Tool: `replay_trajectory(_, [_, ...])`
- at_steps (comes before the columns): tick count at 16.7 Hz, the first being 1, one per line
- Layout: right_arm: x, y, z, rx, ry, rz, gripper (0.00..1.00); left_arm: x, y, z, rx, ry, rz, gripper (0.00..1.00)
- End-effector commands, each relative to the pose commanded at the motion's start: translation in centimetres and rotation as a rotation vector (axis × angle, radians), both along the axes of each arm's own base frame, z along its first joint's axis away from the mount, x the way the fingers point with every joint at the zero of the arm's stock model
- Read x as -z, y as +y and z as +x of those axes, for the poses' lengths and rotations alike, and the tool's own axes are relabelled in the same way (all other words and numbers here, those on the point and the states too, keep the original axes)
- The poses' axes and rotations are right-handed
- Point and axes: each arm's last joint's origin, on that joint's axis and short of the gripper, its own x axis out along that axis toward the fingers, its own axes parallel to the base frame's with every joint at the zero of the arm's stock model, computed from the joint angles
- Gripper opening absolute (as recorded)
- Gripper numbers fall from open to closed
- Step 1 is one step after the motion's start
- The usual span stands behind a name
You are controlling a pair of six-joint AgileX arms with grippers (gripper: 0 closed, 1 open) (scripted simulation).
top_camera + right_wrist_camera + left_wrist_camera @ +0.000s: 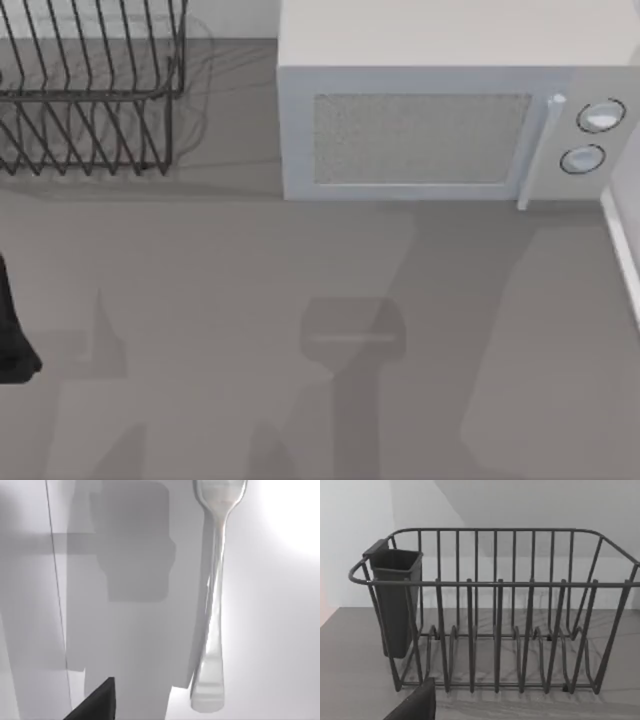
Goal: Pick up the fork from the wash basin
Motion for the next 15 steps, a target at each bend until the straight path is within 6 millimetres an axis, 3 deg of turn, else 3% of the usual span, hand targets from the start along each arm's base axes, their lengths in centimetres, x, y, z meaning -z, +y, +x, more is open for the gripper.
replay_trajectory(8, [0.8,0.2,0.2,-0.005,0.008,0.002,1.0,0.0,0.0,0.0,0.0,0.0,0.0,1.0])
replay_trajectory(11, [4.1,0.1,0.5,-0.004,0.009,0.002,1.0,0.0,0.0,0.0,0.0,0.0,0.0,1.0])
replay_trajectory(15, [10.3,-0.1,0.7,-0.002,-0.006,-0.001,1.0,0.0,0.0,0.0,0.0,0.0,0.0,1.0])
